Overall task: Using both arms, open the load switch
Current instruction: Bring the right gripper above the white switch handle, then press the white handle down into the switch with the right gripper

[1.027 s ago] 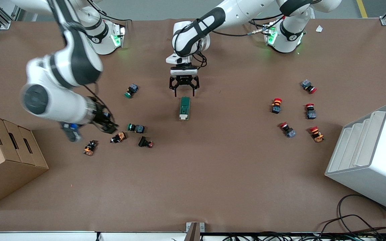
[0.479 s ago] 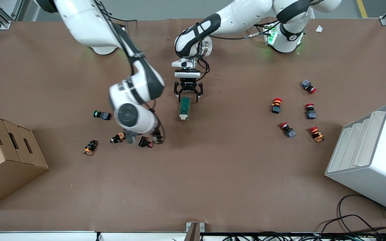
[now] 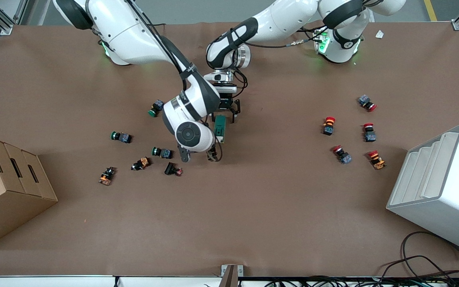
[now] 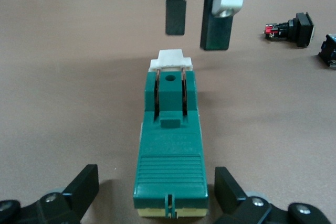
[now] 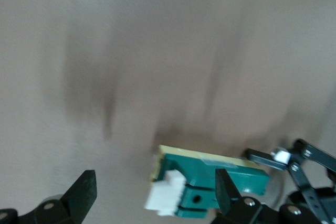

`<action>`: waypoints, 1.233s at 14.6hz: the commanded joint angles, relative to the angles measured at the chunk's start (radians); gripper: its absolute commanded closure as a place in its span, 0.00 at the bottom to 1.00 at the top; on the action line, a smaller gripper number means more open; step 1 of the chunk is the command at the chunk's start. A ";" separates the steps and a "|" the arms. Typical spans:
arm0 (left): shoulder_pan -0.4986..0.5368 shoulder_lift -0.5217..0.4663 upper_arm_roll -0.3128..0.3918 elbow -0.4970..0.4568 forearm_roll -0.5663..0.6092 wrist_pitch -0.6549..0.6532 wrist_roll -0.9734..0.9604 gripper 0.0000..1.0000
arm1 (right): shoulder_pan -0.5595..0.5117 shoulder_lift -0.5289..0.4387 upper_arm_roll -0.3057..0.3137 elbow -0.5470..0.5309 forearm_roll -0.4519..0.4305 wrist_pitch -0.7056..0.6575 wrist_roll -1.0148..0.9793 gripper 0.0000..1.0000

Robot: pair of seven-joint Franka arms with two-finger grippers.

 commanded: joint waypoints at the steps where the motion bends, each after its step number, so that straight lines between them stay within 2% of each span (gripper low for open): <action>1: -0.010 0.029 0.014 0.031 0.018 -0.005 -0.013 0.01 | 0.001 0.003 0.025 0.006 0.015 -0.066 0.012 0.00; 6: -0.010 0.029 0.014 0.031 0.017 -0.005 -0.013 0.01 | 0.000 -0.006 0.028 0.016 0.017 -0.183 0.009 0.00; 10: -0.008 0.029 0.014 0.031 0.017 -0.005 -0.013 0.01 | -0.012 -0.015 0.064 0.039 0.018 -0.261 0.008 0.00; 14: -0.008 0.029 0.014 0.031 0.017 -0.003 -0.014 0.01 | -0.009 -0.014 0.093 0.031 0.015 -0.277 0.012 0.00; 18: -0.007 0.029 0.014 0.031 0.017 -0.003 -0.013 0.01 | 0.008 -0.008 0.094 0.014 0.015 -0.300 0.008 0.00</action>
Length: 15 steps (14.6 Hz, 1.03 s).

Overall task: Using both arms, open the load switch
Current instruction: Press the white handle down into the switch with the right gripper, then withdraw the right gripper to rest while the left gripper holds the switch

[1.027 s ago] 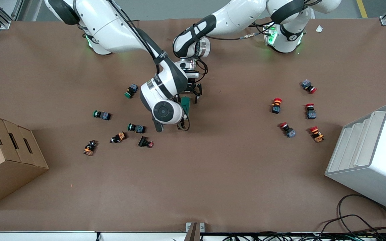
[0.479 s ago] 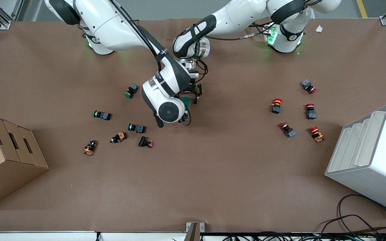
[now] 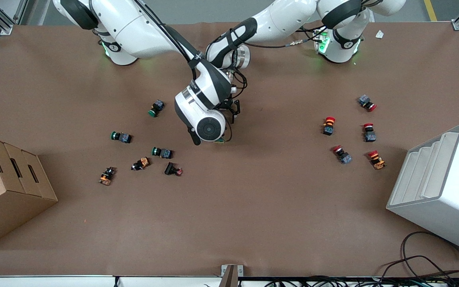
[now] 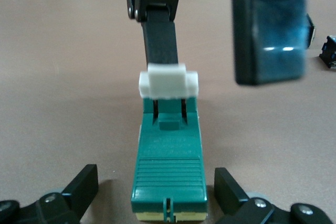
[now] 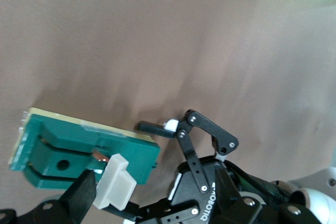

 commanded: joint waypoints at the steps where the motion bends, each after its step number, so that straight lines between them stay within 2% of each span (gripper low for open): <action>1: -0.004 0.026 0.010 0.026 0.017 -0.003 -0.012 0.01 | 0.011 -0.007 0.011 -0.038 0.010 -0.009 0.007 0.00; 7: -0.004 0.025 0.010 0.026 0.017 -0.003 -0.012 0.01 | 0.013 -0.008 0.011 -0.054 -0.002 -0.012 -0.004 0.00; 10: -0.002 0.023 0.010 0.026 0.017 -0.003 -0.012 0.01 | -0.033 -0.034 0.000 -0.028 -0.023 -0.072 -0.123 0.00; 15: 0.001 0.017 0.010 0.024 0.015 -0.003 -0.008 0.01 | -0.209 -0.113 0.002 -0.014 -0.299 -0.064 -0.493 0.00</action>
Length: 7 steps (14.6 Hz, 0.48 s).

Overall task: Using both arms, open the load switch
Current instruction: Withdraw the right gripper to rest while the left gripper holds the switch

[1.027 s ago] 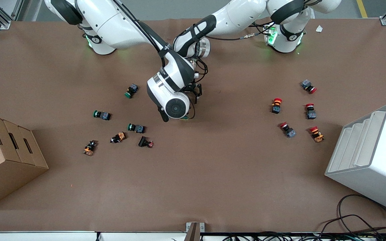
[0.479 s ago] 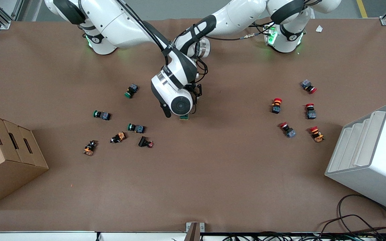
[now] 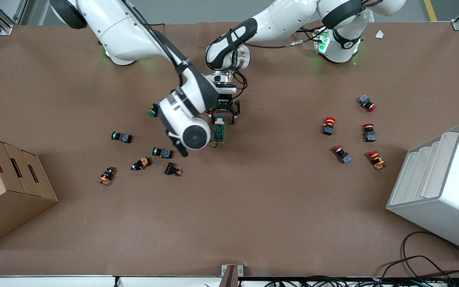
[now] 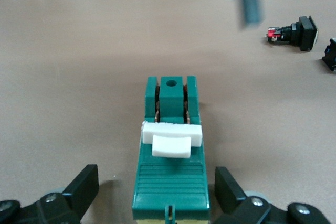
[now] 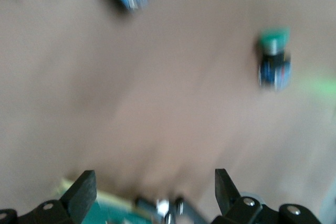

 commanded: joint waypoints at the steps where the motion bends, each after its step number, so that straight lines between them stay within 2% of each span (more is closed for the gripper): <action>1: -0.001 0.017 0.006 0.020 0.015 -0.003 -0.005 0.01 | -0.124 -0.085 0.017 -0.025 -0.118 0.019 -0.217 0.00; 7: 0.002 0.012 0.006 0.018 0.014 -0.004 0.001 0.01 | -0.391 -0.168 0.015 -0.026 -0.131 0.122 -0.826 0.00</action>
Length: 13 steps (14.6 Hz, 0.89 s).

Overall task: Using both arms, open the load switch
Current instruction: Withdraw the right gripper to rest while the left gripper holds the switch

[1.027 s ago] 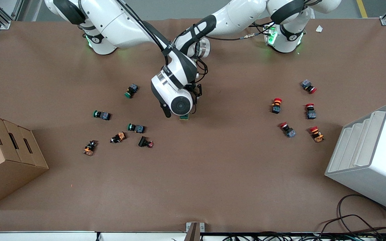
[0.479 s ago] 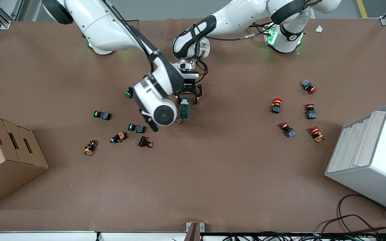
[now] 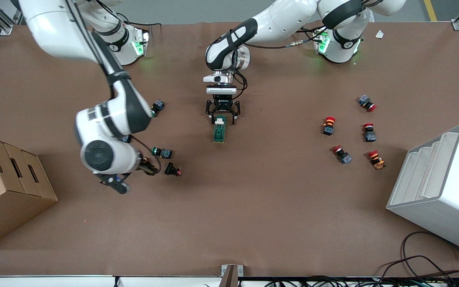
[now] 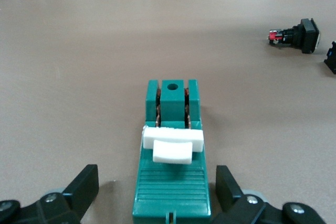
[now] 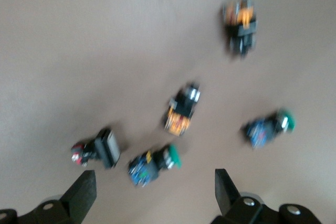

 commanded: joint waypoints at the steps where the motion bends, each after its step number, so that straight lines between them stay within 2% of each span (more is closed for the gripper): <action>1: 0.002 0.009 0.004 0.014 0.014 -0.004 0.003 0.01 | -0.129 -0.057 0.023 -0.034 -0.022 0.024 -0.283 0.00; 3: 0.004 0.000 0.004 0.016 0.012 -0.004 0.003 0.01 | -0.214 -0.078 0.023 -0.035 -0.019 0.022 -0.489 0.00; 4: 0.005 -0.003 0.004 0.016 0.012 -0.004 0.003 0.01 | -0.222 -0.094 0.009 -0.040 -0.016 0.018 -0.572 0.00; 5: 0.005 -0.006 0.003 0.016 0.010 -0.004 0.005 0.02 | -0.205 -0.114 -0.043 -0.042 -0.011 0.010 -0.620 0.00; 6: 0.005 -0.012 0.003 0.016 0.006 -0.003 0.012 0.02 | -0.172 -0.132 -0.101 -0.043 -0.005 -0.007 -0.661 0.00; 7: 0.007 -0.015 0.003 0.016 0.003 -0.003 0.020 0.02 | -0.161 -0.146 -0.132 -0.042 0.007 -0.030 -0.701 0.00; 11: 0.007 -0.018 0.001 0.016 0.001 -0.004 0.023 0.02 | -0.150 -0.226 -0.213 -0.042 0.047 -0.087 -0.769 0.00; 13: 0.008 -0.018 0.001 0.017 0.001 -0.004 0.023 0.02 | -0.148 -0.261 -0.223 -0.042 0.048 -0.120 -0.786 0.00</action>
